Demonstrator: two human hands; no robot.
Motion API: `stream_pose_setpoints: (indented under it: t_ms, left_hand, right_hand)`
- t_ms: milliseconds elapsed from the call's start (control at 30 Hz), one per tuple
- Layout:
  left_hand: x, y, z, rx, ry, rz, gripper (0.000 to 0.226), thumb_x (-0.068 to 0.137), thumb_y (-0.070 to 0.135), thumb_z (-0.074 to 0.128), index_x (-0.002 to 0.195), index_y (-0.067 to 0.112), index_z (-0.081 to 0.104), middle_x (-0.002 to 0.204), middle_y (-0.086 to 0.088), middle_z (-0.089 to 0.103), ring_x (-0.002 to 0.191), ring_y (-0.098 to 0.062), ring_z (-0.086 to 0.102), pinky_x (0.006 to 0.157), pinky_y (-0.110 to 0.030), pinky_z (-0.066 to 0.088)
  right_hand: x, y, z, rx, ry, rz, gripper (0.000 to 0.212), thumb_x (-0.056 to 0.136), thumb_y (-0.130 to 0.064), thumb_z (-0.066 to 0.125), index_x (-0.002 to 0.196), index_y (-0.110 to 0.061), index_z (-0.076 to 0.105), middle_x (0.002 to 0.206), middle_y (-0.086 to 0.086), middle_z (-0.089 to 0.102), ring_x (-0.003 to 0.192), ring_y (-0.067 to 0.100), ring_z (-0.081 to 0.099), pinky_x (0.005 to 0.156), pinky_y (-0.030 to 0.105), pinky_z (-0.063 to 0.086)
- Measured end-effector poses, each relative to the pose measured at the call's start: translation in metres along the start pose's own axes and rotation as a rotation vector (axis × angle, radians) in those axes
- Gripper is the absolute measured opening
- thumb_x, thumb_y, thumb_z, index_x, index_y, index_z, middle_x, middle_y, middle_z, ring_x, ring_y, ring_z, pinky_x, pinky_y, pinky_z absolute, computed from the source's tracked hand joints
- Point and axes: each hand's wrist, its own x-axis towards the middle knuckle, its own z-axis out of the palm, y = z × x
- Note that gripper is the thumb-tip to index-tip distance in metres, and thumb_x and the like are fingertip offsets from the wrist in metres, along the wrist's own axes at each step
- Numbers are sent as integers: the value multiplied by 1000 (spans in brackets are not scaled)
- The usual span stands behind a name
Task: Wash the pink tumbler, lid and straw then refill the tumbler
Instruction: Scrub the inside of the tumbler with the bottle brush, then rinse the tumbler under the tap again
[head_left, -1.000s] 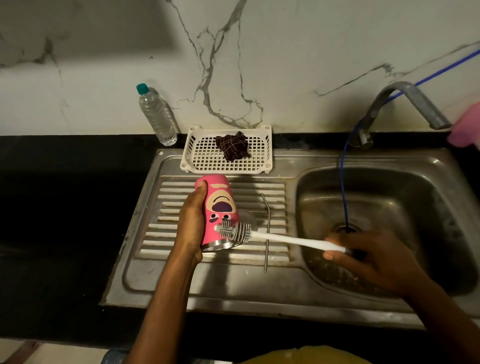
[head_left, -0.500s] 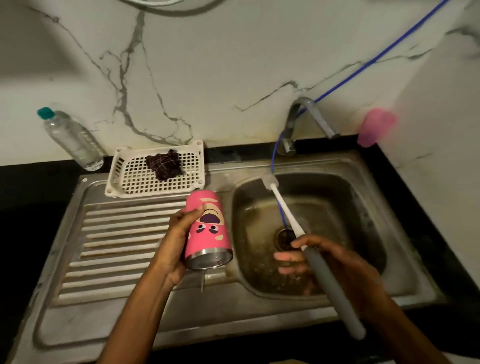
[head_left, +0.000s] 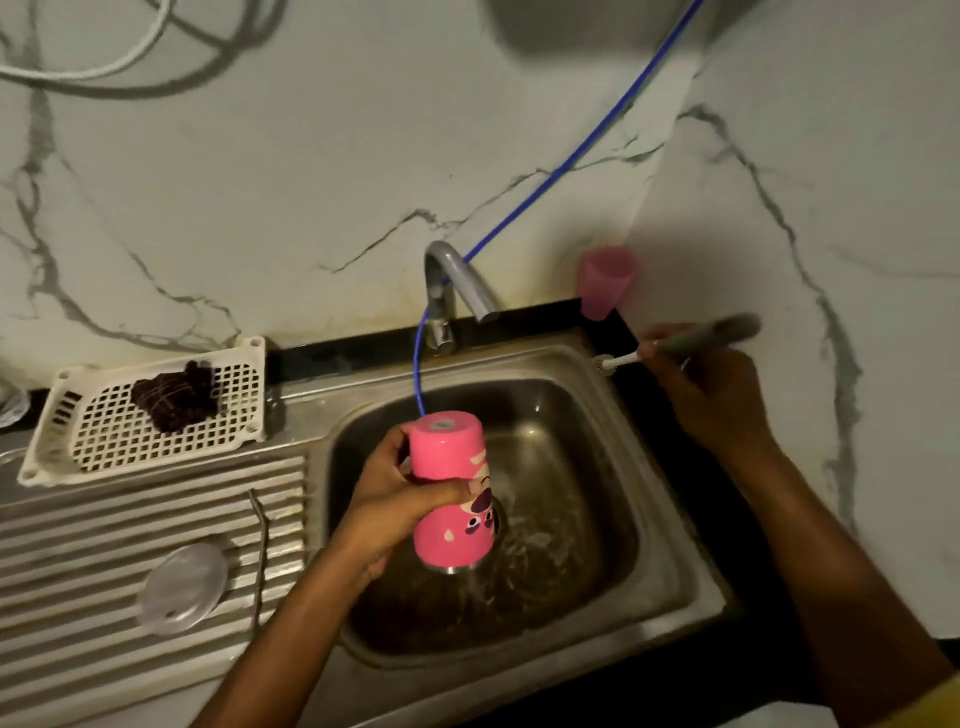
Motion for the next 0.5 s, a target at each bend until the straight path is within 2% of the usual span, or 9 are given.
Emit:
stream_pose_setpoints:
  t_ms: [67,167,300,400,500]
  left_hand:
    - [6,4,20,66,-18,39,95,30,27,93,119,24,59,109,0,73,92,-12,73,70,-25,58]
    - [16,9,47,133,-17,64,95,27,36,91,116,30,59,110,6,71,96,-6,69,78,-26,56]
    - [25,12,69,123,19,71,95,25,35,93,114,30,61,106,9,74,98,-7,69,87,-33,56]
    - [28,12,78,125,31,75,97,25,34,93,116,28,60,106,8,74,100,-10,69,86,-34,56]
    - [29,11,82,139,51,77,97,25,34,94,116,27,60,107,9,74,100,-9,69,89,-36,56]
  right_hand:
    - [37,7,-19,-26,97,-85,32,93,-57,59,102,-29,71,81,-4,71,71,13,65,70,25,49]
    - [94,15,-39,-31,200,-150,29,97,-46,60,97,-19,70,76,-3,65,68,12,61,67,14,45]
    - [161,27,-40,20,272,-134,44,95,-54,59,104,-13,70,78,-2,66,69,11,64,69,21,53]
    - [196,45,-23,16,250,-97,46,94,-57,58,103,-13,68,85,0,70,78,15,69,75,32,57]
    - [219,65,0,-30,187,-24,48,94,-57,57,99,-10,68,86,7,72,78,22,71,73,43,60]
